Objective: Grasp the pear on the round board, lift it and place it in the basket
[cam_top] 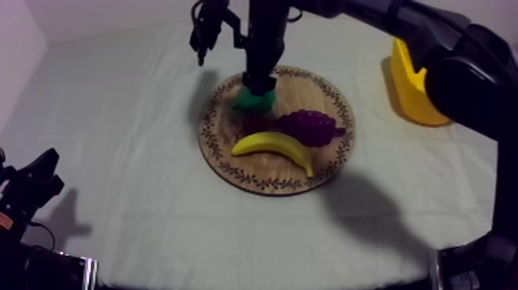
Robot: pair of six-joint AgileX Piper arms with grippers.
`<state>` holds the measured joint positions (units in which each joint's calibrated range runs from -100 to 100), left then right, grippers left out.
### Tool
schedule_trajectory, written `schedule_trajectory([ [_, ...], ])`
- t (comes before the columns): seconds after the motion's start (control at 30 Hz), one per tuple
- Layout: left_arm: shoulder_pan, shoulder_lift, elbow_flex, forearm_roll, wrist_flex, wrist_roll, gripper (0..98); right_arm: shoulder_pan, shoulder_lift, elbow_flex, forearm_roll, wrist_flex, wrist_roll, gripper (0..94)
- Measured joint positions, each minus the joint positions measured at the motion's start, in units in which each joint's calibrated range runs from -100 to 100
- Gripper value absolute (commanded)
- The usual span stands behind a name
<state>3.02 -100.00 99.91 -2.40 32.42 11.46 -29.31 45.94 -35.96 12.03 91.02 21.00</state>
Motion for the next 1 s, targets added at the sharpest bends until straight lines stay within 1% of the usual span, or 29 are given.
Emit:
schedule_trajectory([
  [0.2, 0.0, 0.0, 0.0, 0.0, 0.0, 0.0, 0.1, 0.07, 7.02, -4.92, 0.43, -0.54, -0.47, 76.1],
  [0.4, 0.0, 0.0, 0.0, 0.0, 0.0, 0.0, 0.1, 0.02, 11.17, -5.62, 0.83, -1.53, -1.02, 73.7],
  [0.53, 0.0, 0.0, 0.0, 0.0, 0.0, 0.0, 0.1, -0.13, 12.4, -5.98, 1.17, -2.14, -1.39, 68.7],
  [0.77, 0.0, 0.0, 0.0, 0.0, 0.0, 0.0, 0.1, -0.25, 13.08, -6.18, 0.93, -2.17, -0.96, 56.3],
  [1.0, 0.0, 0.0, 0.0, 0.0, 0.0, 0.0, 0.1, -0.25, 12.28, -5.26, 0.67, -2.28, -0.76, 48.4],
])
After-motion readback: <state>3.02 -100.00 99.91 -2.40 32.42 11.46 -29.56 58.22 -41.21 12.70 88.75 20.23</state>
